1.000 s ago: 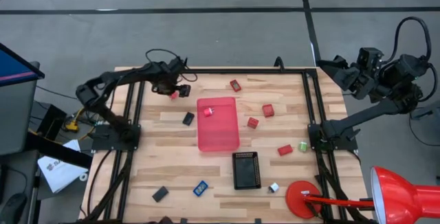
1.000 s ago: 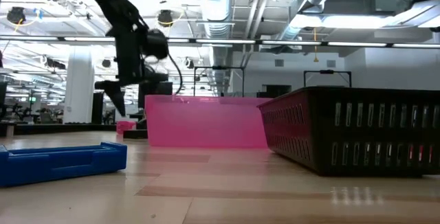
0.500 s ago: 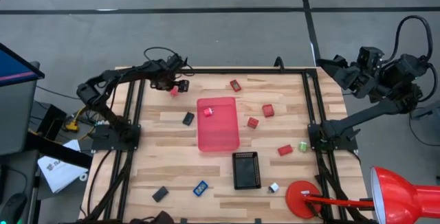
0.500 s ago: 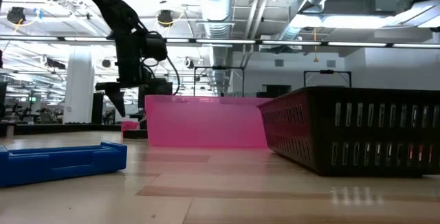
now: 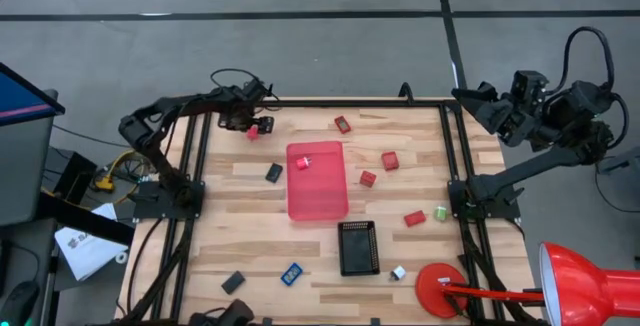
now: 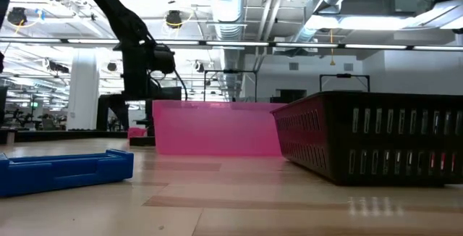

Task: Pick & Place Office items
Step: Put the pink charger adapter into the pink bin

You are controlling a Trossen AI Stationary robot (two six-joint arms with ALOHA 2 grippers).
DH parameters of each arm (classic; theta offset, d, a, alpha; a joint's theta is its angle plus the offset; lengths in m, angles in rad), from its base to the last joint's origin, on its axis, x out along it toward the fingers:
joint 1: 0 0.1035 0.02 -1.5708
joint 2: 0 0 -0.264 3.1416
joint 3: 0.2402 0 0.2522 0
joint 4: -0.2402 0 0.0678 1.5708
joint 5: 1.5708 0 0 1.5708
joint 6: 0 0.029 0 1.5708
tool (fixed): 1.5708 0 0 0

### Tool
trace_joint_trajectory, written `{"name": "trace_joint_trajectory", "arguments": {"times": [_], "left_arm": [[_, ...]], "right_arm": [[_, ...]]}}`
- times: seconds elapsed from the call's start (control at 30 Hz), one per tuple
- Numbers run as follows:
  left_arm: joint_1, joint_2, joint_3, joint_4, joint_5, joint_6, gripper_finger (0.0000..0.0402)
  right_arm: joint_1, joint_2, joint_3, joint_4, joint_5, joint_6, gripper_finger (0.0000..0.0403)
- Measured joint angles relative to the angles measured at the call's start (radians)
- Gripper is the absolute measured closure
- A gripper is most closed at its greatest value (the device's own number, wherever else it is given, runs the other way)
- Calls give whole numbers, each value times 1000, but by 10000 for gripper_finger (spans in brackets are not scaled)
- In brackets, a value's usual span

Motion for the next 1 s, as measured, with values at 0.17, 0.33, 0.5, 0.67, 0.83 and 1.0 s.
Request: {"name": "trace_joint_trajectory", "arguments": {"times": [0.17,0.33,0.5,0.67,0.83,1.0], "left_arm": [[0,53,0,14,10,-21,99],[0,81,0,33,23,-22,133],[1,86,0,46,25,-48,174],[5,80,0,80,32,-44,212],[4,61,1,105,66,-36,254],[-6,26,1,142,146,7,253]], "right_arm": [[0,5,0,21,0,-3,195],[0,6,0,33,-2,-3,195],[0,6,0,33,-3,-2,195],[0,6,0,33,-3,-3,195],[0,6,0,33,-4,-7,195],[0,6,0,33,-4,-8,195]]}}
